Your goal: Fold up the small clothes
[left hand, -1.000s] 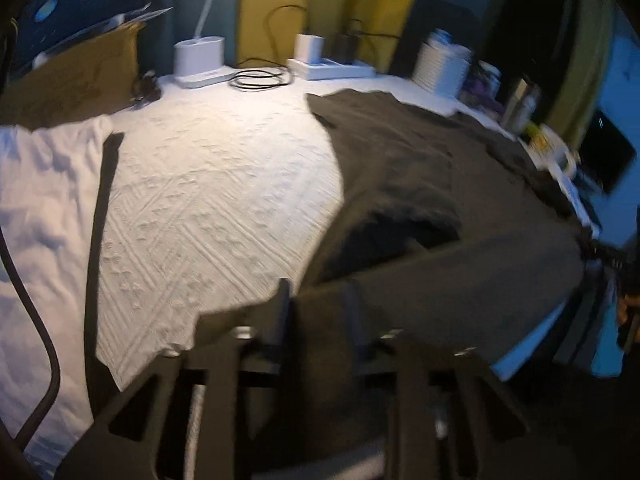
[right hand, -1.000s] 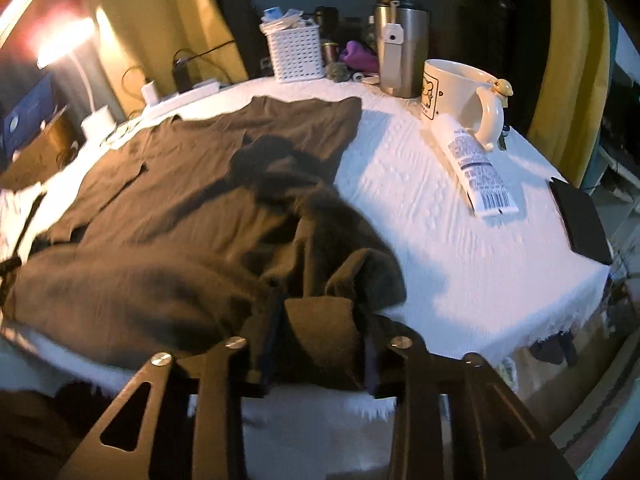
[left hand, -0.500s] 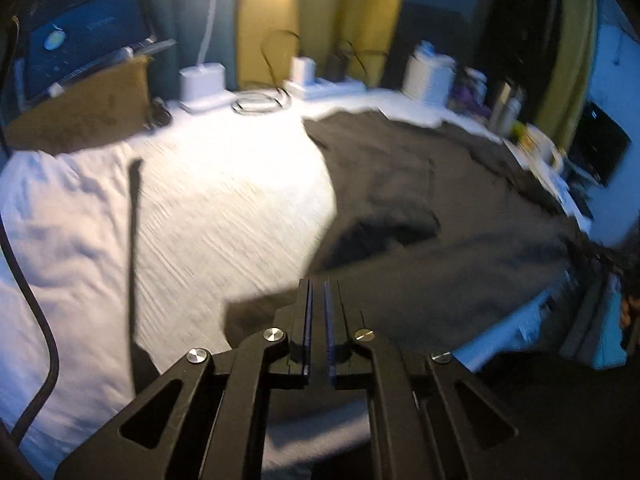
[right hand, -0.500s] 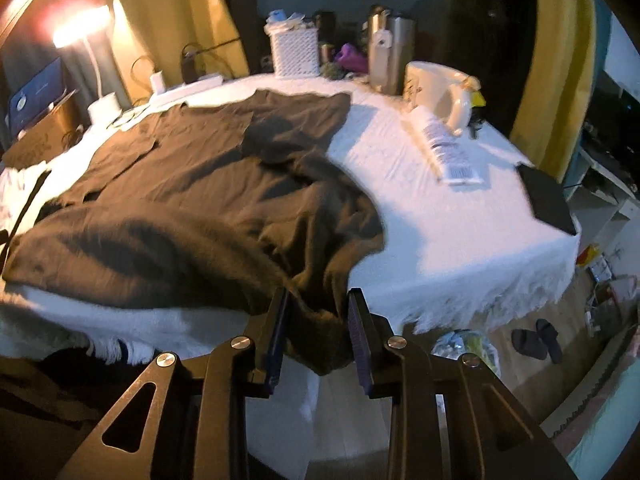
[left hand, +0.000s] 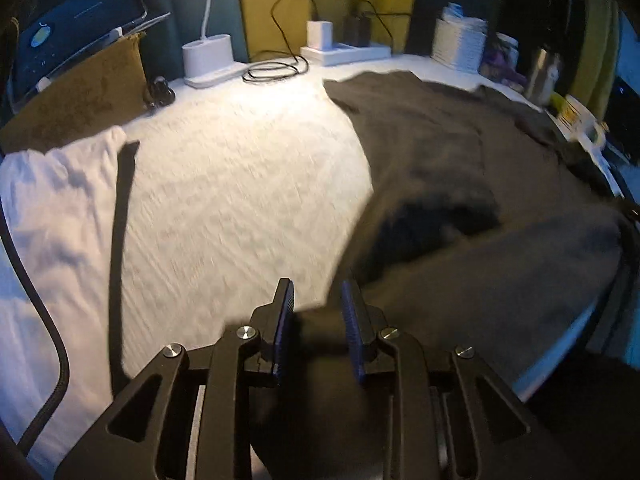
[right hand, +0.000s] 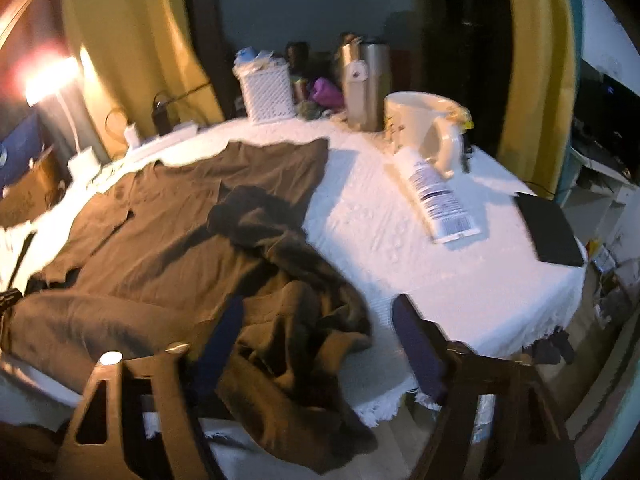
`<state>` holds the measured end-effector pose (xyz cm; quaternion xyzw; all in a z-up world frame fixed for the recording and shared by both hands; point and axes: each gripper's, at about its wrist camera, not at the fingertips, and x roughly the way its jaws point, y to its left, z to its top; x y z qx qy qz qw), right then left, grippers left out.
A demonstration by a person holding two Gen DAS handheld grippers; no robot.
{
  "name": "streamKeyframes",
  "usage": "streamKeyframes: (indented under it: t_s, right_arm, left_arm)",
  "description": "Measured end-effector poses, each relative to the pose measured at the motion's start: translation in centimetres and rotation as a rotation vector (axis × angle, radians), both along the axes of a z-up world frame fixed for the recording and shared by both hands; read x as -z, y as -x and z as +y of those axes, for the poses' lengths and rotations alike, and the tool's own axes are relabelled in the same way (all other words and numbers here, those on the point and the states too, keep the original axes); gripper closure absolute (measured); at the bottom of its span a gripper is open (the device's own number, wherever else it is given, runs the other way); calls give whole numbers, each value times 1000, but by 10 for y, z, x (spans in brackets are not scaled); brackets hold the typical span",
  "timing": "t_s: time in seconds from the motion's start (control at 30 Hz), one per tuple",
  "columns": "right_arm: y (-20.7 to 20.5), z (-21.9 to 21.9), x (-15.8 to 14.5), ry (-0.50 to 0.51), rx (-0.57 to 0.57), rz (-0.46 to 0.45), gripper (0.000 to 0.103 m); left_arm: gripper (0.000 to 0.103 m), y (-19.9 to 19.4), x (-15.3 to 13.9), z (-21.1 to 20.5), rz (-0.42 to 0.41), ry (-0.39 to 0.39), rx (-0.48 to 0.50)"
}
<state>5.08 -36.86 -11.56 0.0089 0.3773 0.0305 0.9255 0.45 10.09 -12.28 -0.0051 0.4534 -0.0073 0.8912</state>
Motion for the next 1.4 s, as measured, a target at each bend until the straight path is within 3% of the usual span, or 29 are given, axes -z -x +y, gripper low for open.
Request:
streamKeyframes:
  t_s: [0.2, 0.23, 0.33, 0.47, 0.6, 0.63, 0.7, 0.83, 0.9, 0.93, 0.97, 1.0, 1.07, 1.27, 1.37, 1.4]
  right_arm:
    - [7, 28, 22, 98, -76, 68, 62]
    - [10, 30, 24, 110, -83, 70, 73]
    - [19, 36, 24, 137, -105, 72, 87]
    - [28, 38, 14, 154, -106, 49, 89]
    - [33, 35, 0, 150, -93, 11, 89]
    - [34, 35, -2, 146, -91, 5, 89]
    - [32, 34, -3, 140, -90, 2, 89]
    - [27, 32, -1, 131, -78, 11, 89]
    - [27, 32, 1, 130, -77, 17, 89]
    - [27, 32, 1, 130, -80, 19, 89]
    - [28, 31, 1, 129, -82, 17, 89]
    - [28, 32, 1, 126, -80, 14, 89]
    - [27, 33, -2, 124, -81, 6, 89]
    - [18, 36, -28, 131, -70, -88, 89]
    - [9, 36, -38, 125, -57, -135, 89]
    - [8, 36, -38, 128, -54, -143, 89]
  left_arm:
    - [79, 43, -2, -10, 20, 43, 68]
    - [79, 47, -2, -11, 26, 53, 77]
    - [79, 51, -7, -8, 24, 63, 82]
    - [79, 43, -33, 10, -61, 74, 18]
    - [78, 21, -36, 38, -87, 69, -106]
    - [74, 17, -33, 41, -78, 73, -108]
    - [46, 9, -21, 40, -25, 62, -94]
    - [45, 17, -3, 32, 34, 65, -45]
    - [51, 25, 4, 25, 29, 60, -11]
    - [63, 27, 7, 20, 26, 55, 11]
    - [83, 29, 7, 14, 17, 53, 35]
    - [95, 31, 4, 9, -4, 29, 41]
    - [96, 35, -9, 0, -79, -14, 51]
    - [96, 47, -101, -8, -435, 28, 74]
    - [96, 49, -124, -19, -536, -5, 114]
    - [96, 48, -124, -21, -537, -7, 129]
